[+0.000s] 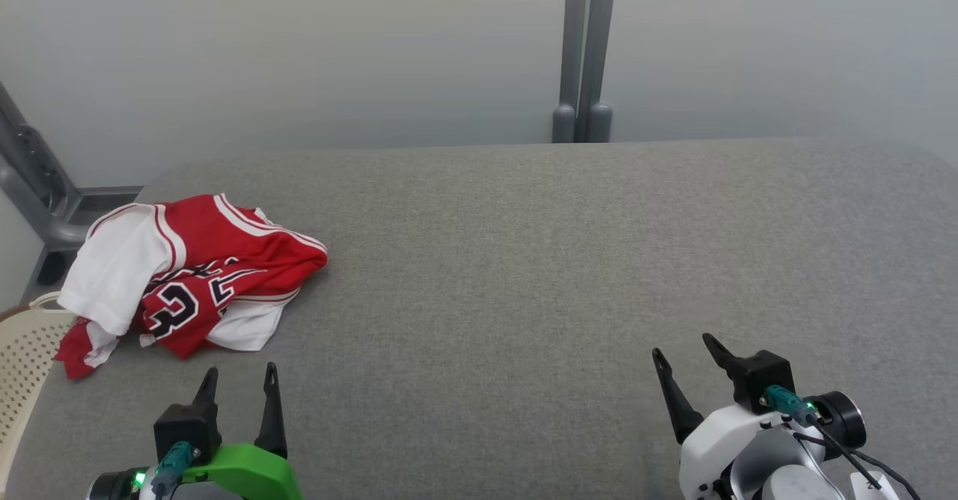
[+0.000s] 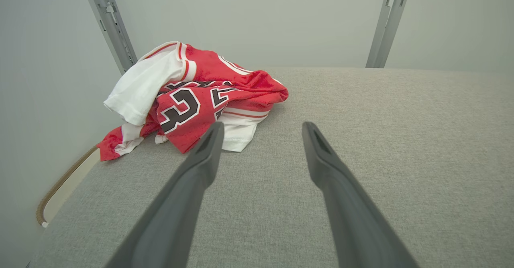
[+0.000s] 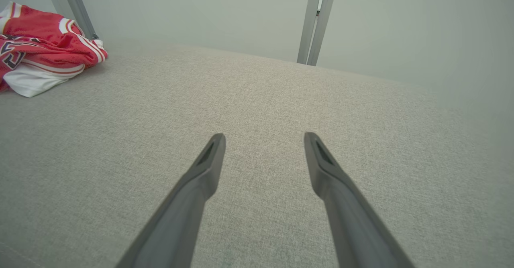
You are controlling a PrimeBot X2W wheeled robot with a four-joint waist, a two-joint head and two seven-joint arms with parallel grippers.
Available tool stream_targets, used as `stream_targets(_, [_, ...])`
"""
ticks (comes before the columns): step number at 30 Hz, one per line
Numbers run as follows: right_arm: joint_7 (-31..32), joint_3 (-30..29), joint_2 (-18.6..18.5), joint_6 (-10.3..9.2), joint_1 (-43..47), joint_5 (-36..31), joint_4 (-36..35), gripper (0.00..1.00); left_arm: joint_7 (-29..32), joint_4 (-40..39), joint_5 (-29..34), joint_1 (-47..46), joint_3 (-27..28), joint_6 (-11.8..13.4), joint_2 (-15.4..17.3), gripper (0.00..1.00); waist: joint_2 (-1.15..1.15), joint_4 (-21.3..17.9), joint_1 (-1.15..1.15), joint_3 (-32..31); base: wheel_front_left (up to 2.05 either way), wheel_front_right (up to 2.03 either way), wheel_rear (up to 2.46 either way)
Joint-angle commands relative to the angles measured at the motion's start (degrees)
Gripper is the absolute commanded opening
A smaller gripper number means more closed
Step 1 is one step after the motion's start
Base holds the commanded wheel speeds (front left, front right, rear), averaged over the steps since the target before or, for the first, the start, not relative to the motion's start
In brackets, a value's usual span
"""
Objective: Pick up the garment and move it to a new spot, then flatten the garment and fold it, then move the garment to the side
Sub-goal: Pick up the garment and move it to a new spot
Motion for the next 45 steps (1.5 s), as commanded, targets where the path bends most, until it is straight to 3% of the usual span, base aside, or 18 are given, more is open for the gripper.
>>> stream_targets(1, [-0.73, 0.32, -0.13, 0.00, 0.50, 0.44, -0.26, 1.00, -0.13, -0.29, -0.38, 0.86, 0.28, -0.35, 0.52, 1.00, 0.00, 2.24, 0.00, -0.11, 0.00, 0.00, 0.00])
stream_targets(12, [-5.02, 3.59, -0.13, -0.01, 1.26, 4.63, 0.62, 1.00, -2.27, -3.80, -4.25, 3.37, 1.71, -3.79, 1.97, 1.00, 0.00, 12.57, 0.00, -0.49, 0.00, 0.00, 0.00])
stream_targets(26, [-7.00, 5.85, -0.16, -0.01, 0.97, 6.58, 2.44, 1.00, -0.56, -7.66, -4.34, 6.52, 2.52, -1.83, 4.51, 1.00, 0.00, 22.00, 0.00, -0.19, 0.00, 0.00, 0.00])
stream_targets(40, [-7.83, 7.22, -0.18, -0.01, -0.46, 7.39, 2.81, 1.00, 1.18, -8.96, -4.17, 5.25, 2.88, -0.38, 5.72, 1.00, 0.00, 24.15, 0.00, 0.34, 0.00, 0.00, 0.00])
stream_targets(45, [-7.11, 7.14, -0.16, -0.01, -0.74, 7.53, 1.60, 1.00, 4.13, -5.73, -5.74, -0.45, 1.23, -2.67, 4.42, 1.00, 0.00, 23.44, 0.00, 1.27, 0.00, 0.00, 0.00])
